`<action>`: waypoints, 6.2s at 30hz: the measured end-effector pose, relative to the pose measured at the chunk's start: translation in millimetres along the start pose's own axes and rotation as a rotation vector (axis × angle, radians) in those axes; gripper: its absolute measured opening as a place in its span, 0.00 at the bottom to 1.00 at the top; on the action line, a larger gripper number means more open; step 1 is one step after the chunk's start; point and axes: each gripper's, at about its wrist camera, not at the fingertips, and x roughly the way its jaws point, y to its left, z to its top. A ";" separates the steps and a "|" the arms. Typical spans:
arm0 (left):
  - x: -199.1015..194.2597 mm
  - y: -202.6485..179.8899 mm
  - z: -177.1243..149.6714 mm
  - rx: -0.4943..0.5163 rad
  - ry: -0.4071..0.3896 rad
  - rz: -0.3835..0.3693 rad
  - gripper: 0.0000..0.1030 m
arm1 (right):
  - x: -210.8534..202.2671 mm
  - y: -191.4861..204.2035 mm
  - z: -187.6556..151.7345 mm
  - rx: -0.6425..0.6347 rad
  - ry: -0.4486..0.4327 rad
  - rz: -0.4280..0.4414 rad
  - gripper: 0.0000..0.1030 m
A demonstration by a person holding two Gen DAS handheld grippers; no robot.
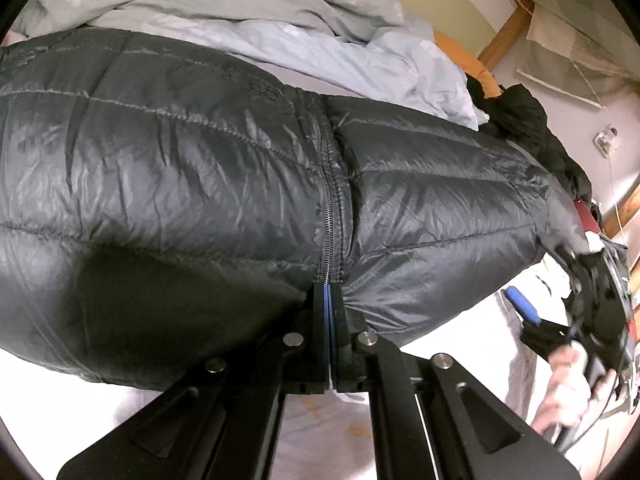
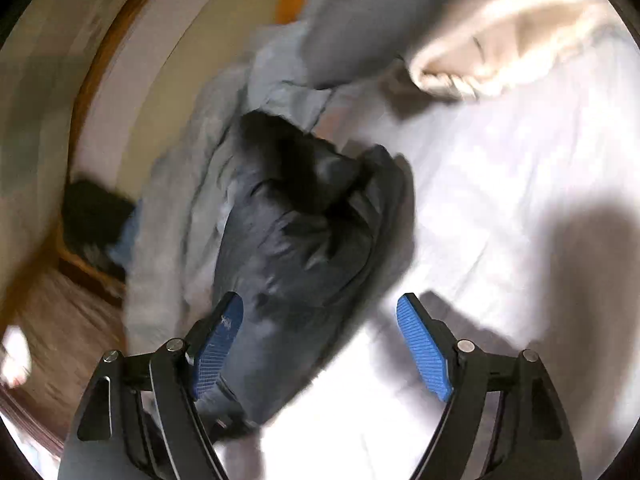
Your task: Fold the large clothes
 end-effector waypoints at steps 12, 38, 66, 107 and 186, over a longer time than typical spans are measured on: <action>-10.2 -9.4 0.3 0.021 -0.040 -0.005 0.03 | 39.4 18.2 20.4 -0.119 0.005 0.006 0.26; -105.6 99.5 63.6 -0.144 0.020 0.325 0.37 | -59.3 225.4 -15.1 -0.903 -0.188 -0.290 0.21; -227.1 104.2 72.3 -0.110 -0.317 0.306 0.35 | 41.4 287.1 -327.9 -1.605 -0.332 -0.260 0.25; -206.1 2.5 59.5 0.250 -0.459 0.222 0.66 | 58.6 213.7 -172.2 -0.804 0.143 0.022 0.25; -92.3 66.8 14.2 -0.124 -0.015 0.227 0.38 | 90.9 159.8 -133.1 -0.729 0.367 -0.108 0.48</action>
